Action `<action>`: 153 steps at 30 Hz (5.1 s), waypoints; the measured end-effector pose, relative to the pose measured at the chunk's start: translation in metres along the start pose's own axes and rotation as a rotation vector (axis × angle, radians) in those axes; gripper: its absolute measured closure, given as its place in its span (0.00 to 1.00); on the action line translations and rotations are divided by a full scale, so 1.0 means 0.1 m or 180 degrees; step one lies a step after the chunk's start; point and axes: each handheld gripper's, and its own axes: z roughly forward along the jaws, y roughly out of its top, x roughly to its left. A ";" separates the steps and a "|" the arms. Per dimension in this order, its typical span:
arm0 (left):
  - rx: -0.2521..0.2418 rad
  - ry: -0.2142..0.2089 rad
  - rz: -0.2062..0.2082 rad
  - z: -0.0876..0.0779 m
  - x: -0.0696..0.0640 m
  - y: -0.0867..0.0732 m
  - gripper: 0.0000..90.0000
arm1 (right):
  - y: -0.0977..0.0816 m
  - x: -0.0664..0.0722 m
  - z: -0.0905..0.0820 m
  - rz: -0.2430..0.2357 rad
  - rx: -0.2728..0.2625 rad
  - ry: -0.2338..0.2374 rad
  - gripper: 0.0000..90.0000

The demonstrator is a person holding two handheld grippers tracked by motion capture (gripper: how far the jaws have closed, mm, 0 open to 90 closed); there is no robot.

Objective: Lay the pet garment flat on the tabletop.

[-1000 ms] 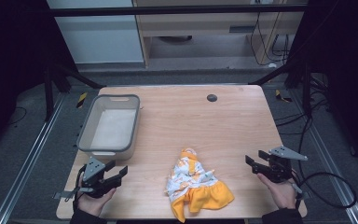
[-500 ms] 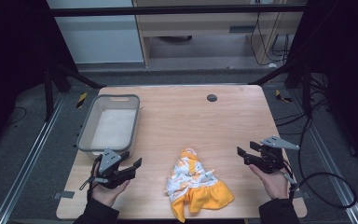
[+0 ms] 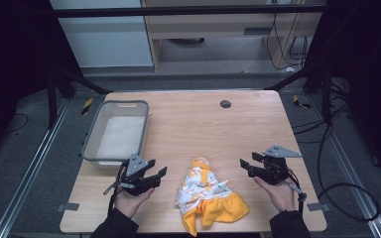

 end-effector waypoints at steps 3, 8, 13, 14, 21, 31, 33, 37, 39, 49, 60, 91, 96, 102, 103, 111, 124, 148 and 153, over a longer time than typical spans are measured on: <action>0.0081 -0.0084 0.0019 0.08 -0.07 -0.04 0.53 | 0.01 0.09 0.05 -0.0061 0.0034 0.0100 0.48; 0.0201 -0.0198 0.0067 0.16 -0.15 -0.07 0.54 | 0.02 0.21 0.14 -0.0118 0.0082 0.0205 0.49; 0.0275 -0.0299 0.0113 0.20 -0.23 -0.10 0.54 | 0.01 0.32 0.20 -0.0186 0.0134 0.0321 0.52; 0.0295 -0.0320 0.0119 0.21 -0.25 -0.10 0.55 | 0.00 0.34 0.22 -0.0208 0.0138 0.0340 0.52; 0.0399 -0.0449 0.0186 0.28 -0.34 -0.13 0.55 | -0.04 0.43 0.32 -0.0279 0.0219 0.0444 0.54; 0.0540 -0.0516 0.0239 0.40 -0.44 -0.17 0.54 | -0.11 0.55 0.46 -0.0345 0.0324 0.0666 0.57; 0.0553 -0.0518 0.0256 0.41 -0.45 -0.17 0.54 | -0.12 0.57 0.48 -0.0356 0.0364 0.0697 0.58; 0.0593 -0.0544 0.0265 0.44 -0.46 -0.18 0.59 | -0.16 0.62 0.54 -0.0440 0.0463 0.0752 0.59; 0.0644 -0.0583 0.0248 0.46 -0.46 -0.18 0.63 | -0.17 0.64 0.57 -0.0459 0.0498 0.0791 0.61; 0.0785 -0.0703 0.0192 0.54 -0.50 -0.19 0.90 | -0.20 0.66 0.61 -0.0518 0.0598 0.0950 0.77; 0.0757 -0.0754 0.0123 0.51 -0.50 -0.12 0.99 | -0.16 0.64 0.56 -0.0477 0.0633 0.0978 0.96; 0.0578 -0.0424 0.0367 0.48 -0.40 0.32 0.99 | 0.15 0.63 0.49 -0.0824 -0.0041 0.0541 0.96; 0.0698 -0.0498 0.0341 0.51 -0.45 0.15 0.99 | 0.00 0.66 0.47 -0.0844 0.0060 0.0627 0.96; 0.0926 -0.0628 0.0296 0.52 -0.52 -0.04 0.98 | -0.20 0.67 0.47 -0.0786 0.0300 0.0757 0.94; 0.0961 -0.0642 0.0304 0.54 -0.53 -0.06 0.98 | -0.22 0.68 0.48 -0.0785 0.0348 0.0767 0.93; 0.0648 -0.0522 0.0209 0.36 -0.38 0.08 0.75 | -0.16 0.64 0.44 -0.0635 0.0355 0.0824 0.81; 0.0739 0.0137 0.0147 0.63 0.01 0.12 0.56 | -0.14 0.33 0.49 -0.0444 0.0387 0.0394 0.77; 0.1021 -0.0020 0.0074 0.82 -0.05 -0.04 0.99 | -0.20 0.52 0.74 -0.0436 0.0589 0.0694 0.96; 0.0753 0.0023 0.0029 0.70 -0.04 0.04 1.00 | -0.13 0.49 0.65 -0.0429 0.0452 0.0652 0.97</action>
